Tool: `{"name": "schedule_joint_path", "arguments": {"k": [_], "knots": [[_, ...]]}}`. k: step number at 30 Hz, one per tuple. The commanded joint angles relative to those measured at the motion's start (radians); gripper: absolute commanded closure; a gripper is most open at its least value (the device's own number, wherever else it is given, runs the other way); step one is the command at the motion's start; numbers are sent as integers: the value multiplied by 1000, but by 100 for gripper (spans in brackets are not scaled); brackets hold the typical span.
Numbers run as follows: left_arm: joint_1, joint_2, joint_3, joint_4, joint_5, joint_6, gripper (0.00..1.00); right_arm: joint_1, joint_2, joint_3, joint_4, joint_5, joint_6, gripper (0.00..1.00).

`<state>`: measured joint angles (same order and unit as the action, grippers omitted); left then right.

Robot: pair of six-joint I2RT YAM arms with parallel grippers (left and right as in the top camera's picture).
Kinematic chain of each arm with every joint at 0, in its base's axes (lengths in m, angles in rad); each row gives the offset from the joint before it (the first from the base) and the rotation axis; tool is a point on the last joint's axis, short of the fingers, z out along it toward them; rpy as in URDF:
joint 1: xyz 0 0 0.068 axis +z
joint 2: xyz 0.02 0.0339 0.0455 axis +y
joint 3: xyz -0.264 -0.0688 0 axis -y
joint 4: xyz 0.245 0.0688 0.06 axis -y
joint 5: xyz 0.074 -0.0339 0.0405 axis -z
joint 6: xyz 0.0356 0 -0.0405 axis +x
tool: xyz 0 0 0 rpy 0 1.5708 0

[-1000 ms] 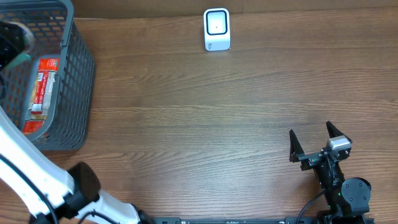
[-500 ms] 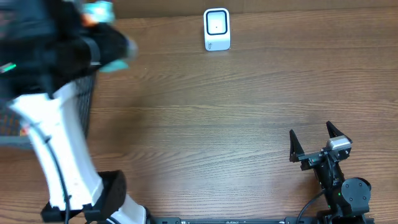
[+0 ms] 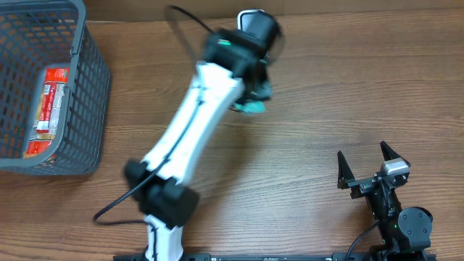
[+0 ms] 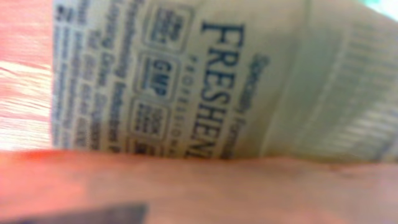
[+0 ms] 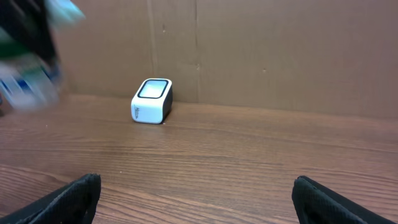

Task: Scan the item barcode
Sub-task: 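Carry the items out and lower them onto the table near the scanner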

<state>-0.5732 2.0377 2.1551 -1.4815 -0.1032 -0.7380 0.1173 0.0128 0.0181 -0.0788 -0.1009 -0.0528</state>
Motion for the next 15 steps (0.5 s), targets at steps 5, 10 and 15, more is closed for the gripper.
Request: {"name": "schedule_joint_path", "arguments": {"k": [5,10,15], "knots": [[-113,136,-5,33,-35,-204,96,-6,-10,-10,5,-5,-1,0],[-160,213,-6,59,-12,-213,96,-6,-10,-10,5,-5,-1,0],[-188,280,-6,86,46,-212,96,-6,-10,-10,5,-5,-1,0]]}}
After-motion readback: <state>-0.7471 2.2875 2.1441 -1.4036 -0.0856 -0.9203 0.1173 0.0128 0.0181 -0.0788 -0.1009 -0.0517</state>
